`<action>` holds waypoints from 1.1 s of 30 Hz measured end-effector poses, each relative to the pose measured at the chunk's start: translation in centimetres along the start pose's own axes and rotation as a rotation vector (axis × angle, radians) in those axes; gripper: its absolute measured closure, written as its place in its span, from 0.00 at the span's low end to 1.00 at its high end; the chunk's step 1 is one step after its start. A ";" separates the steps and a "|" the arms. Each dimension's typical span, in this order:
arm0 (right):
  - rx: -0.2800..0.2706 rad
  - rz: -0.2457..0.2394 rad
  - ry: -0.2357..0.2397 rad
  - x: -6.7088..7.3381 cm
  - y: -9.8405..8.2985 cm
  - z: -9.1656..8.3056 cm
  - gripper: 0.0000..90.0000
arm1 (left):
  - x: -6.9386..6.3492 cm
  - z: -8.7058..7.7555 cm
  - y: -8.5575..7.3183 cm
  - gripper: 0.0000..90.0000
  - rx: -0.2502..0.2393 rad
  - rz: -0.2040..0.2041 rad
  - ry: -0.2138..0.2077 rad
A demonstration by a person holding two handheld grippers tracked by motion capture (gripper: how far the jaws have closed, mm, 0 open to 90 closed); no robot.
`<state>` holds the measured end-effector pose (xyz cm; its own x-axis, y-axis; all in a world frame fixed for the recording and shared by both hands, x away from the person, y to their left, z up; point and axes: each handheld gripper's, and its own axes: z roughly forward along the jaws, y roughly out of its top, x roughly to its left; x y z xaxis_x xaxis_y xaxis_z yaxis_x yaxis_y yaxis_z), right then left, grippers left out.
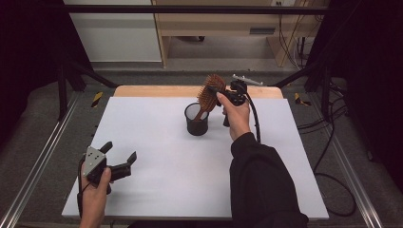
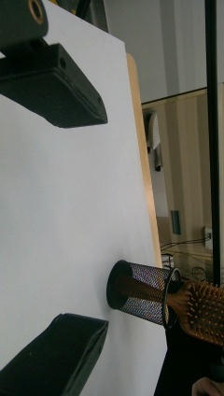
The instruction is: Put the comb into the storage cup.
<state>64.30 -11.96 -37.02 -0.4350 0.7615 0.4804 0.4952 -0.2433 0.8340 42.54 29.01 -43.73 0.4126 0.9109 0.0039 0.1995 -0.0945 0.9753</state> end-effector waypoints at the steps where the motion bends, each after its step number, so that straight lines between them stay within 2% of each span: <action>1: 0.003 -0.001 0.000 0.0 0.0 0.0 0.55 | 0.0 0.0 0.0 0.04 -0.002 -0.001 0.000; 16: -0.002 0.008 0.019 0.2 0.2 0.7 0.56 | -0.1 0.0 0.0 0.04 -0.001 0.004 -0.009; 25: 0.001 -0.011 0.036 0.2 0.4 1.4 0.55 | 0.0 0.1 0.0 0.04 0.003 0.003 -0.012; 33: 0.012 -0.014 0.054 0.0 0.4 1.3 0.53 | 0.0 0.1 0.0 0.04 0.005 0.003 -0.015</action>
<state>65.50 -11.27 -37.08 -0.4815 0.7314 0.4830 0.4977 -0.2254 0.8375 42.63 28.94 -43.74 0.4268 0.9043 0.0036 0.2027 -0.0996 0.9742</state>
